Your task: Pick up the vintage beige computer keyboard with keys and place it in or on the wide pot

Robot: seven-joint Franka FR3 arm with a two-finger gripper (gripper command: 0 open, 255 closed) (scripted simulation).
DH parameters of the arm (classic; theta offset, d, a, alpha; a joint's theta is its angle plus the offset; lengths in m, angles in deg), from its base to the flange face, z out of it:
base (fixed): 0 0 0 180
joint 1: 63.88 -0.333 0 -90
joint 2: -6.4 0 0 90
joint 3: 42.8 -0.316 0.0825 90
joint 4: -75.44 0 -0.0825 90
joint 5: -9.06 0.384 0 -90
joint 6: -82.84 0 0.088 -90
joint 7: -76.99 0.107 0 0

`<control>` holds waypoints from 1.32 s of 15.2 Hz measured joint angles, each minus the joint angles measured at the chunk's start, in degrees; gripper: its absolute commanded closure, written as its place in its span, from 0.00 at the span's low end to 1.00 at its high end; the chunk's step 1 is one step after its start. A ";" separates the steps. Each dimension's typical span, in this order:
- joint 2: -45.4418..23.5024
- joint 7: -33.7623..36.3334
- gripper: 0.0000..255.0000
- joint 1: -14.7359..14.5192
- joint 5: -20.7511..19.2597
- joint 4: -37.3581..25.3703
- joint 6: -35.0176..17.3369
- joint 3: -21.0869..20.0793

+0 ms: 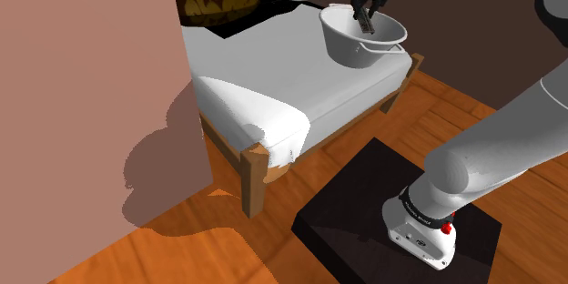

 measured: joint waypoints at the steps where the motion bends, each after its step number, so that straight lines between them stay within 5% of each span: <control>1: 0.00 -0.04 1.00 0.03 0.00 0.36 -0.35 0.04; 7: 0.05 -0.02 1.00 0.04 -0.01 0.73 -0.71 0.05; 8: 0.05 -0.02 0.00 0.04 -0.01 0.73 -0.71 0.05; 14: 0.05 -0.02 0.00 0.04 -0.01 0.73 -0.71 0.05; 20: 0.63 -0.12 0.00 -0.21 0.12 -5.41 5.98 -0.27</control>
